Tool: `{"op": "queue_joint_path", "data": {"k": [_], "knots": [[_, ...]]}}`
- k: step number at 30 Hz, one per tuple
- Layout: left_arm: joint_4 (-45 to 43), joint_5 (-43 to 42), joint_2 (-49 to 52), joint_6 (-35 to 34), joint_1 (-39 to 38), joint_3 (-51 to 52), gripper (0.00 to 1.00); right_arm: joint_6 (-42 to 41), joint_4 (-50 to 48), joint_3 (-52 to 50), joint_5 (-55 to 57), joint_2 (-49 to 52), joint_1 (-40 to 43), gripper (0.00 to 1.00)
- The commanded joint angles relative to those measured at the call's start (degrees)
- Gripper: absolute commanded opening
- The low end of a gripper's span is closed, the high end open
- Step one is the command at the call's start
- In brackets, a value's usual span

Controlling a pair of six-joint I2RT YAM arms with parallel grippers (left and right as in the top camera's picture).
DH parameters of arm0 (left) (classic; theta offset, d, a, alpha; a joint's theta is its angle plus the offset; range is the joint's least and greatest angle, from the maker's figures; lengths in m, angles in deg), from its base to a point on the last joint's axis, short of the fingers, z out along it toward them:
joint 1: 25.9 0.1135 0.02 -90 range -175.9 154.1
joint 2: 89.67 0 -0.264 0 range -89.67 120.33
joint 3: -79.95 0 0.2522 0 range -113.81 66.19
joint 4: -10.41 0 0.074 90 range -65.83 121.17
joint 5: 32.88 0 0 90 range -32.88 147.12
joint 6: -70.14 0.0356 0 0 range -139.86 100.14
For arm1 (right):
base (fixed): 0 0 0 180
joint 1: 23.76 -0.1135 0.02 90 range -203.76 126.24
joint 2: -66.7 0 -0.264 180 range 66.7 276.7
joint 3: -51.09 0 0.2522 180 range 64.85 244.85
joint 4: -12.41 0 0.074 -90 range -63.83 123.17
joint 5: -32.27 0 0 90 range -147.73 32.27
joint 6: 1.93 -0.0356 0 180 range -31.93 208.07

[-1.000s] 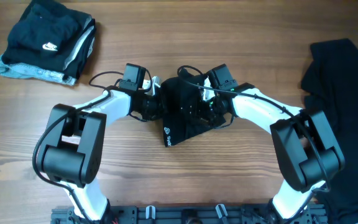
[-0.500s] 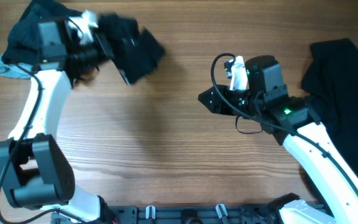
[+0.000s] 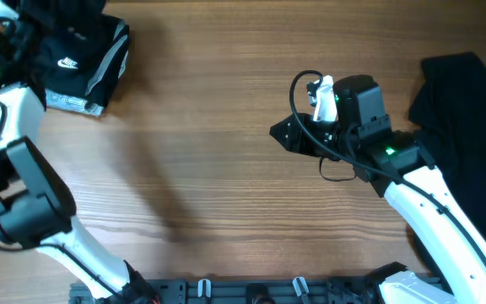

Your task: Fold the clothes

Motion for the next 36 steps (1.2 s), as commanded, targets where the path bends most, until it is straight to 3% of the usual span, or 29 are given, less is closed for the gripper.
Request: {"op": "queue_joint_path", "data": {"k": [1, 3, 7, 9, 11, 15, 17, 19, 21, 22, 23, 25, 26, 28, 30, 33, 36], "knots": [[-1.5, 0.7, 5.1, -0.3, 2.7, -2.1, 0.04, -1.2, -0.2, 0.6, -2.1, 0.0, 0.1, 0.34], [6.7, -1.2, 5.4, -0.1, 4.6, -2.1, 0.04, -1.7, -0.3, 0.6, -2.4, 0.0, 0.1, 0.34], [17.7, -14.0, 4.9, -5.1, 8.5, -2.1, 0.26, -2.1, -1.0, 0.6, -2.4, 0.0, 0.1, 0.34], [19.7, -20.7, 3.6, -8.0, 10.7, -2.1, 0.27, -2.1, -1.1, 0.6, -2.5, 0.0, 0.1, 0.34], [23.8, -20.7, 1.5, -6.9, 12.1, -2.1, 0.30, -2.1, -1.1, 0.6, -2.5, 0.0, 0.1, 0.34], [39.0, -17.9, -7.6, 2.4, 16.7, -2.1, 0.49, -1.5, -1.1, 0.6, -2.7, 0.0, 0.1, 0.34], [46.4, -17.5, -14.0, 10.2, 18.0, -2.1, 0.63, 0.1, -1.1, 0.6, -2.7, 0.0, 0.1, 0.34], [55.5, -10.8, -20.5, 17.4, 18.1, -2.1, 0.77, 1.6, -1.1, 0.6, -2.9, 0.0, 0.1, 0.34], [61.8, -5.8, -24.2, 21.5, 18.1, -2.1, 0.81, 3.0, -1.0, 0.6, -3.2, -0.1, 0.1, 0.35], [65.6, -2.3, -26.3, 24.0, 18.1, -2.1, 0.78, 3.4, -0.9, 0.6, -3.5, -0.1, 0.1, 0.35], [67.7, 0.1, -27.4, 25.8, 18.0, -2.1, 0.62, 3.5, -0.9, 0.6, -3.6, -0.1, 0.1, 0.37], [70.2, 3.4, -27.8, 26.0, 17.4, -2.1, 0.49, 4.1, -0.9, 0.6, -3.9, -0.2, 0.1, 0.37], [71.7, 3.4, -27.5, 26.4, 16.5, -2.1, 0.35, 4.6, -0.7, 0.6, -4.2, -0.3, 0.1, 0.37], [70.2, 7.2, -27.0, 31.4, 12.5, -2.1, 0.24, 7.0, 0.5, 0.6, -4.1, -1.2, 0.1, 0.37], [66.0, 13.1, -25.6, 32.2, 9.1, -2.1, 0.04, 7.6, 1.6, 0.6, -3.9, -1.5, 0.1, 0.38], [53.4, 18.3, -16.7, 29.9, 3.6, -2.1, 0.04, 7.5, 2.3, 0.6, -2.8, -1.5, 0.1, 0.37], [42.4, 21.6, -6.1, 22.3, 2.6, -2.1, 0.04, 7.5, 2.3, 0.6, -2.6, -1.5, 0.1, 0.38]]}}
